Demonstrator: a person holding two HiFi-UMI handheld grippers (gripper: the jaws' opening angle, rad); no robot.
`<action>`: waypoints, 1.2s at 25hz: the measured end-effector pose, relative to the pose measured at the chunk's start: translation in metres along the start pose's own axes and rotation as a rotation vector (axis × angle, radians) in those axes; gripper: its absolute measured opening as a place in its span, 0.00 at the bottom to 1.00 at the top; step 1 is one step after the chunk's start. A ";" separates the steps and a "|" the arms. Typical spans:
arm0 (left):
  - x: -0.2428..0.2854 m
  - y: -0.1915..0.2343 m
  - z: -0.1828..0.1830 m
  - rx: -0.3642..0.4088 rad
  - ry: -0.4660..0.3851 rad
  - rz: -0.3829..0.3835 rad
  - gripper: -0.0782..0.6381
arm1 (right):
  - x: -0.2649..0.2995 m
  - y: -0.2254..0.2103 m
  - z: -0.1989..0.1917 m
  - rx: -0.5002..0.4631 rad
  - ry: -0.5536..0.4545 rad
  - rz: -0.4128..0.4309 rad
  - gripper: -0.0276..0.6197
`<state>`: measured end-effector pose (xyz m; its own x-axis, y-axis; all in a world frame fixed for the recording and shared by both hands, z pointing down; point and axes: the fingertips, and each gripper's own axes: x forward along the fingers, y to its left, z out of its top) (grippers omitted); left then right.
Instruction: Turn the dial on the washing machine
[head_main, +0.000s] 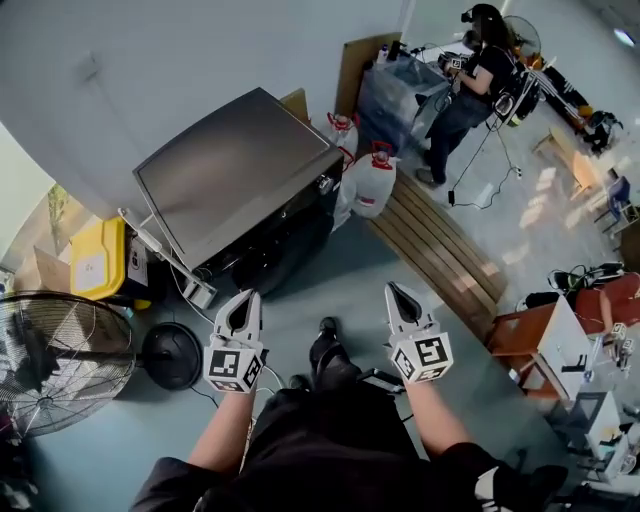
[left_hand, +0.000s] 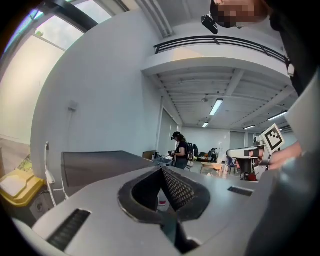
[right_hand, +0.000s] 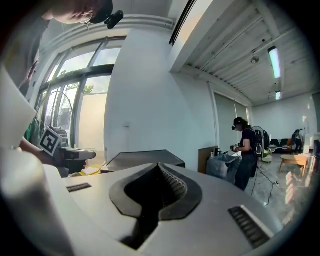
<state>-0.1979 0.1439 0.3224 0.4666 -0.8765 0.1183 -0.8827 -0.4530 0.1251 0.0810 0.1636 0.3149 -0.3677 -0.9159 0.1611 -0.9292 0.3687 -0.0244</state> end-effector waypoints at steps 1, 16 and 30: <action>-0.015 -0.003 -0.003 -0.004 0.003 0.000 0.13 | -0.015 0.007 -0.002 0.000 -0.001 -0.006 0.08; -0.134 -0.062 0.008 -0.001 -0.025 0.141 0.13 | -0.112 0.017 -0.012 0.018 -0.045 0.048 0.08; -0.119 -0.199 -0.021 -0.021 0.036 0.122 0.13 | -0.182 -0.071 -0.068 0.087 0.038 0.163 0.08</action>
<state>-0.0768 0.3412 0.3045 0.3576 -0.9185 0.1689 -0.9319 -0.3392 0.1285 0.2165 0.3151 0.3543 -0.5137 -0.8377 0.1854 -0.8576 0.4952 -0.1386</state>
